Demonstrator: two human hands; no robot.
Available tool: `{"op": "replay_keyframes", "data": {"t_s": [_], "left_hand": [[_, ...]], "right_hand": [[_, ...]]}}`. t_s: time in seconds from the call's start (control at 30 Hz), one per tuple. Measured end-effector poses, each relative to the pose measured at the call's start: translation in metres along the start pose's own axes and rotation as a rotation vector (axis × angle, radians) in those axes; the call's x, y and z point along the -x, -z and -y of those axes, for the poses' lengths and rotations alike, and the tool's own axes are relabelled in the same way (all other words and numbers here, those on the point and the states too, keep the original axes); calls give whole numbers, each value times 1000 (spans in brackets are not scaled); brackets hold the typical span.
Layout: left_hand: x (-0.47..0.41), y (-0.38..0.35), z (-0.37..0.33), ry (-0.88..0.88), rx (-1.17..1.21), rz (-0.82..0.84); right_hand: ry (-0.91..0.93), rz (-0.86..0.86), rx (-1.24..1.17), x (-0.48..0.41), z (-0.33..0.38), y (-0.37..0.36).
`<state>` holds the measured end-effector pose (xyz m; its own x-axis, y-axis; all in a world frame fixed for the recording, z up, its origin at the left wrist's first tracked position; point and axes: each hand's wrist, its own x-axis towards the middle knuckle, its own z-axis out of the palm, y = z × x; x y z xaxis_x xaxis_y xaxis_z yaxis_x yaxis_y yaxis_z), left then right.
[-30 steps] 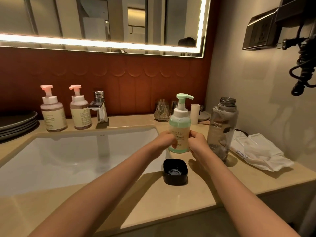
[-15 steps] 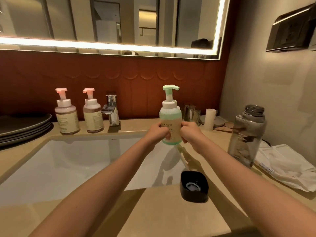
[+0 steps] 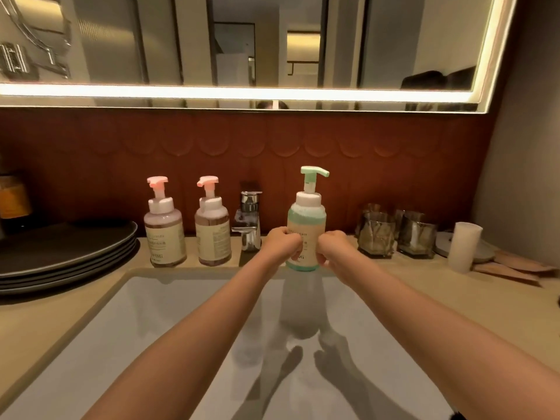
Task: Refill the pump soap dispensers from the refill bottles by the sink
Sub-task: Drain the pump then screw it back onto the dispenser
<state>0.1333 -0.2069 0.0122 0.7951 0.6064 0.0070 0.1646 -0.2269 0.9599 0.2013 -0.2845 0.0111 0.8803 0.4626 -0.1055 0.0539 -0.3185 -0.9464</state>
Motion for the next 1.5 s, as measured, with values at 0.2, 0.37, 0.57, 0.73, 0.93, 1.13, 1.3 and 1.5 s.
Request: {"op": "replay_keyframes", "data": {"t_s": [0.2,0.37,0.57,0.73,0.93,1.13,1.3,1.5], "left_hand": [[-44,3,23,17,-5,-3],[-72,6,32,9,1,5],[-97,10,40,5,236,-60],[-99,7,48,23,277,-83],[-81,6,44,59,244,-78],[-30,4,29,62,72,-59],[40,-8,10,-5,85,30],[102,-35,-12,-5,-40,224]], "right_hand": [[-38,13,-70,-43,-6,-26],[-20,76,10,-48,-9,-34],[21,137,145,-37,-3,-46],[39,132,202,-33,-6,-51],[59,170,205,-21,-3,-40],[75,113,238,8,12,5],[16,57,217,45,3,50],[-18,5,164,93,-9,86]]}}
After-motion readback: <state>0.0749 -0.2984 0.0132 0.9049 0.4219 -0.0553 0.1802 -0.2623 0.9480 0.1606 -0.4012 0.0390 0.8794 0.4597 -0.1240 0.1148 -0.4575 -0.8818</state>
